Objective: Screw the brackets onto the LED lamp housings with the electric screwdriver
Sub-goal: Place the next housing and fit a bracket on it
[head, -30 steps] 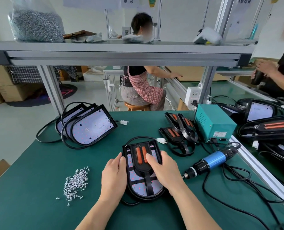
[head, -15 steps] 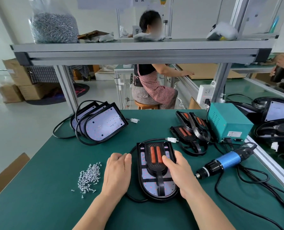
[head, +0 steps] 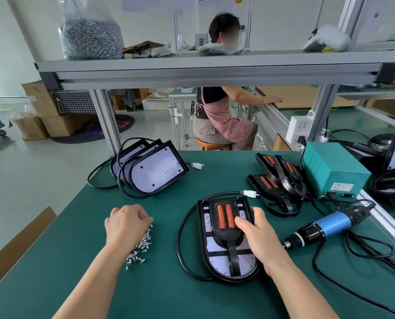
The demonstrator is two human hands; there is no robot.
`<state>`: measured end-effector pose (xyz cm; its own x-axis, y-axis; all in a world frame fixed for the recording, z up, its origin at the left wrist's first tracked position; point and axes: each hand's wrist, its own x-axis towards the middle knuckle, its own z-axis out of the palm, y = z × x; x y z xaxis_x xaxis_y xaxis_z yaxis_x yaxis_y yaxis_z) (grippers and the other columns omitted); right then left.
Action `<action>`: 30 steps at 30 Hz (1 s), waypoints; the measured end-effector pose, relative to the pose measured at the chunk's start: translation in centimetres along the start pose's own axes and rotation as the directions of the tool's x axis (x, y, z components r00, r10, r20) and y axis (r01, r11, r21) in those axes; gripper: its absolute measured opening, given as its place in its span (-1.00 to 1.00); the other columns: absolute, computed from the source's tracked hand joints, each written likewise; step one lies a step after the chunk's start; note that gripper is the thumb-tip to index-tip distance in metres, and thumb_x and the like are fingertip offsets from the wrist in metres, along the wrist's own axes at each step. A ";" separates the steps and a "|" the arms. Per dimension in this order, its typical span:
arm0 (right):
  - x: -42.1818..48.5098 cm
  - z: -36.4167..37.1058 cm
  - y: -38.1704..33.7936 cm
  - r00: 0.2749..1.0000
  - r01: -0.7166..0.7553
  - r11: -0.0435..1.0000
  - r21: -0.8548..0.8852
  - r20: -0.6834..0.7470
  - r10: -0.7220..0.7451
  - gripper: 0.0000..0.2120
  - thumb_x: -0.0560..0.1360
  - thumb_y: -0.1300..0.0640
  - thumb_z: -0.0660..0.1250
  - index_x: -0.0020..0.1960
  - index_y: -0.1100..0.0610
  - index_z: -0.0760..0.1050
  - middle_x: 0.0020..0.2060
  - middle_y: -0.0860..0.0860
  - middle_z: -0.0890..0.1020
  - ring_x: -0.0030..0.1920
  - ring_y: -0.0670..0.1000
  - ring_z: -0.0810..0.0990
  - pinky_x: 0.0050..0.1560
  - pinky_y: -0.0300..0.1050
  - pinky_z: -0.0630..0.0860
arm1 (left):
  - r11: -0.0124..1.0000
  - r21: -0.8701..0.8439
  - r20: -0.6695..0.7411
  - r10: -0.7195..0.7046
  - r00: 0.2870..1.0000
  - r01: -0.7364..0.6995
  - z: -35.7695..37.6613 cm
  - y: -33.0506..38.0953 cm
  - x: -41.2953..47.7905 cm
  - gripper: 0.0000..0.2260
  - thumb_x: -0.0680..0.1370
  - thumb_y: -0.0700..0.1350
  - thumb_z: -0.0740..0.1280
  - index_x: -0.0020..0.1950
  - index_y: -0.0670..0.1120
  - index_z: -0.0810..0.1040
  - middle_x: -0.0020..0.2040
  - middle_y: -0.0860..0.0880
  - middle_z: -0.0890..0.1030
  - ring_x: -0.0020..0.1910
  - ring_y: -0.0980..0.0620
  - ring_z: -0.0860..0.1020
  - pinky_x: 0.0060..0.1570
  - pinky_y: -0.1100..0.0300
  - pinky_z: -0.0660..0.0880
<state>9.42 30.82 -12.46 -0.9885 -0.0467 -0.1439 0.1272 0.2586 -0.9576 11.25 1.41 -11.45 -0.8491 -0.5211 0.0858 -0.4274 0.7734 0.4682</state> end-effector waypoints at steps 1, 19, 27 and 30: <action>0.0 0.0 0.0 1.000 -0.003 1.000 0.001 0.003 0.003 -0.73 0.61 0.02 0.30 0.29 -0.01 0.39 0.06 -0.13 0.63 0.11 -0.09 0.57 0.16 -0.01 0.47 | 0.999 0.046 0.011 0.001 1.000 -0.002 0.2 0.1 0.2 -0.89 0.51 0.00 0.42 -0.20 0.05 0.59 -0.17 0.08 0.60 0.05 -0.07 0.37 0.01 0.08 0.26; 0.0 -0.2 0.1 1.000 -0.014 1.000 0.016 0.004 0.014 -0.71 0.59 0.01 0.31 0.30 -0.06 0.40 0.04 -0.19 0.62 0.08 -0.21 0.55 -0.03 -0.21 0.42 | 0.961 0.111 0.065 0.247 0.967 -0.253 0.4 0.4 0.8 -0.92 0.57 -0.24 0.23 -0.07 -0.09 0.47 -0.09 -0.08 0.53 -0.09 -0.16 0.49 -0.09 0.04 0.40; -0.5 0.2 -0.3 1.000 -0.001 0.999 -0.046 -0.007 0.001 -0.72 0.60 0.05 0.30 0.30 -0.05 0.39 0.05 -0.22 0.60 0.08 -0.22 0.54 0.02 -0.16 0.42 | 0.798 -0.485 -0.120 0.346 0.930 -0.359 0.4 5.5 -4.3 -0.75 0.57 -0.34 0.30 -0.14 -0.01 0.58 -0.10 -0.01 0.55 -0.31 0.21 0.65 -0.21 0.36 0.54; -0.9 0.4 -0.4 1.000 -0.013 0.998 -0.065 0.012 0.014 -0.79 0.61 0.06 0.29 0.23 -0.07 0.40 0.04 -0.19 0.61 0.09 -0.13 0.56 -0.02 -0.19 0.42 | 0.736 -0.548 -0.115 0.404 0.907 -0.397 1.6 7.1 -6.8 -0.74 0.57 -0.34 0.29 -0.10 0.01 0.59 -0.11 0.04 0.56 -0.21 0.14 0.67 -0.11 0.16 0.59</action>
<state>10.30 30.42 -12.05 -0.9856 -0.0548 -0.1599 0.1343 0.3209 -0.9375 13.50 11.05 -10.08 -0.9075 -0.2020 0.3684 0.1928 0.5789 0.7923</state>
